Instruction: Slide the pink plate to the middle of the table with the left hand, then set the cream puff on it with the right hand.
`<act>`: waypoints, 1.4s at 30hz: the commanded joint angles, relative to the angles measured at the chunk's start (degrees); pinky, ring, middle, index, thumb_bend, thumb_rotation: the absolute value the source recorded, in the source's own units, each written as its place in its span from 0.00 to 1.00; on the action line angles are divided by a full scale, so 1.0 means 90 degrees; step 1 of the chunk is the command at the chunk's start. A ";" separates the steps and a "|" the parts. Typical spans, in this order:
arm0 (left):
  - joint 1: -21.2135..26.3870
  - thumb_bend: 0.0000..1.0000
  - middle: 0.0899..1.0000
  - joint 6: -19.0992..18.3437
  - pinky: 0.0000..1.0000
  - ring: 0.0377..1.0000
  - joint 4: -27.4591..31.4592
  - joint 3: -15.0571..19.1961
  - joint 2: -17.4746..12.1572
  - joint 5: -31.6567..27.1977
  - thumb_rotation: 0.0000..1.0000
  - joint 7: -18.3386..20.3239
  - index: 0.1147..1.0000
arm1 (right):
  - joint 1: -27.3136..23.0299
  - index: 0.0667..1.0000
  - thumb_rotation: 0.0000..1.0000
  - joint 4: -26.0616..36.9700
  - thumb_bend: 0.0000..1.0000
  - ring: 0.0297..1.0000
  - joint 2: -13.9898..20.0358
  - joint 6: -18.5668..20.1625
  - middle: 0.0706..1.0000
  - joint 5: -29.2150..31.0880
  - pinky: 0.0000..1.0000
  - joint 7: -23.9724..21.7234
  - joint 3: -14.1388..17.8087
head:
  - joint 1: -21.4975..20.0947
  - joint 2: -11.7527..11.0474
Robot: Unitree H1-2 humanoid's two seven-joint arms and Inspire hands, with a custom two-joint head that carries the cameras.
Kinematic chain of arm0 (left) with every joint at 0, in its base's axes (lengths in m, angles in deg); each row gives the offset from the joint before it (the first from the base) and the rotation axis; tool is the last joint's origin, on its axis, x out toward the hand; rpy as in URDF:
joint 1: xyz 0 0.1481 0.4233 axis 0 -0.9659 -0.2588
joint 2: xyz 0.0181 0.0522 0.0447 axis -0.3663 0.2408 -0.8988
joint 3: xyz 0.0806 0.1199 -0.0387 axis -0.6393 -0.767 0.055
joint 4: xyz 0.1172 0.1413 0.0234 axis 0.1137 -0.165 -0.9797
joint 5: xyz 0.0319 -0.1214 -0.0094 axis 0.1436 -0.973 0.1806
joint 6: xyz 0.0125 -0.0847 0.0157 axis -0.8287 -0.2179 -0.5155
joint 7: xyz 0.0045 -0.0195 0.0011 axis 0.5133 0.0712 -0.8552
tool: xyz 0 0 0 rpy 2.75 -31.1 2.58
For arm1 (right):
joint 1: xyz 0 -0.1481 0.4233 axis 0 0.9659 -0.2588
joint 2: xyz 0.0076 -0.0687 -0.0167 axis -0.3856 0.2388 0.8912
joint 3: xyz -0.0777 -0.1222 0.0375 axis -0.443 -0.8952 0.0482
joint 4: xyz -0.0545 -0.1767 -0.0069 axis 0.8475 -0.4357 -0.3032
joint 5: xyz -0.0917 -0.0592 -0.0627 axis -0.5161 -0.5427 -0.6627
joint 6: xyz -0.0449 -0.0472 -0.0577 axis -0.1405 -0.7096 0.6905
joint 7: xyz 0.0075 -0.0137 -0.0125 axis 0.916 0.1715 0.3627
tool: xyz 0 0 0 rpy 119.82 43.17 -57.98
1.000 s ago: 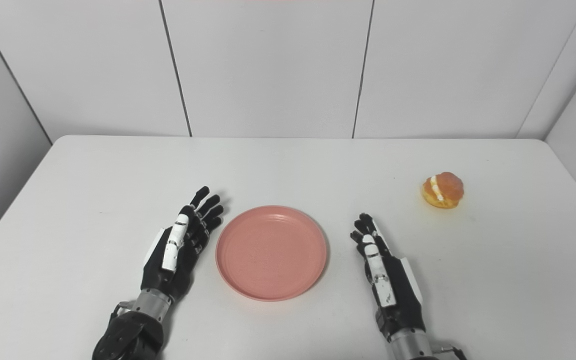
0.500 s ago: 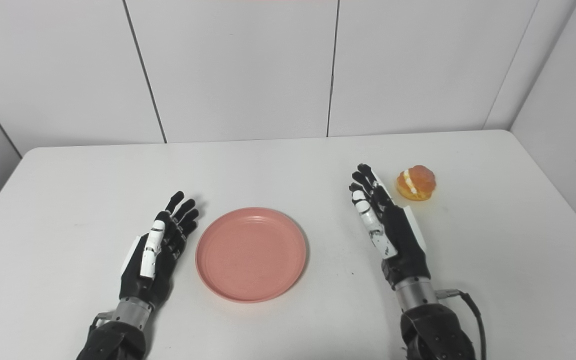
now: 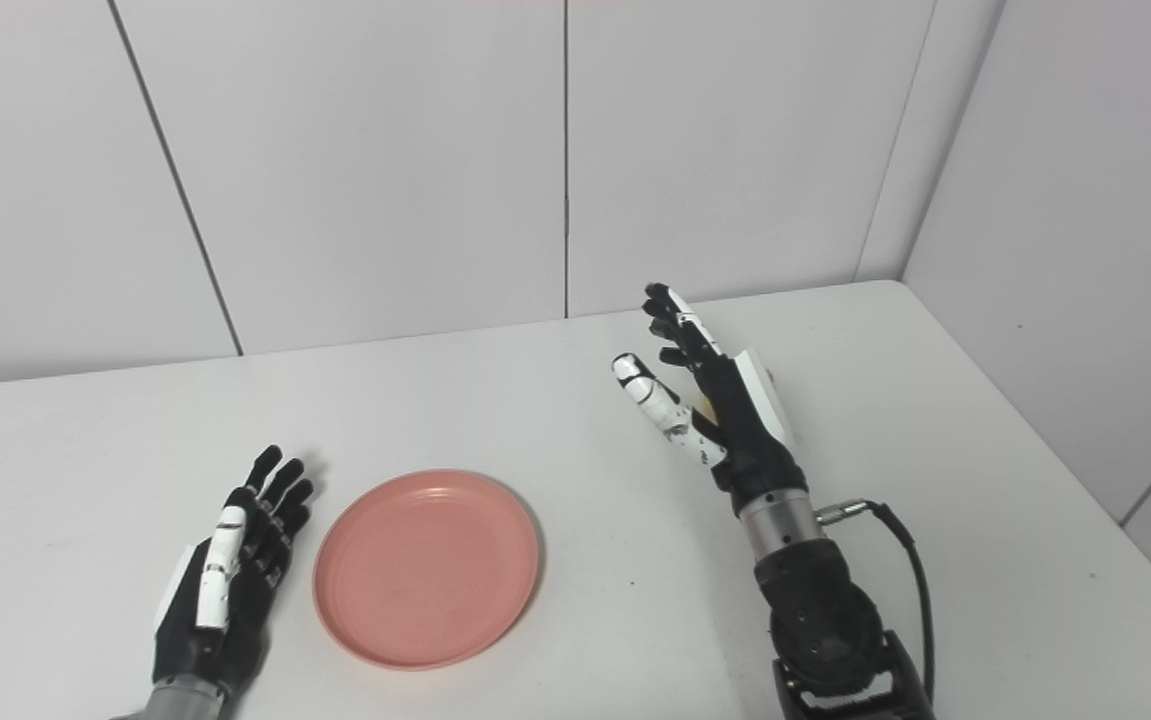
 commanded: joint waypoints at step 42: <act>-0.0481 0.32 0.96 -0.0017 1.00 0.96 -0.0725 0.0107 -0.0192 -0.0163 1.00 0.0125 0.95 | -0.1875 1.00 0.63 -0.2261 0.88 0.86 0.1761 0.1045 0.98 -0.2510 0.66 -0.0427 -0.0480 | -0.0266 0.0194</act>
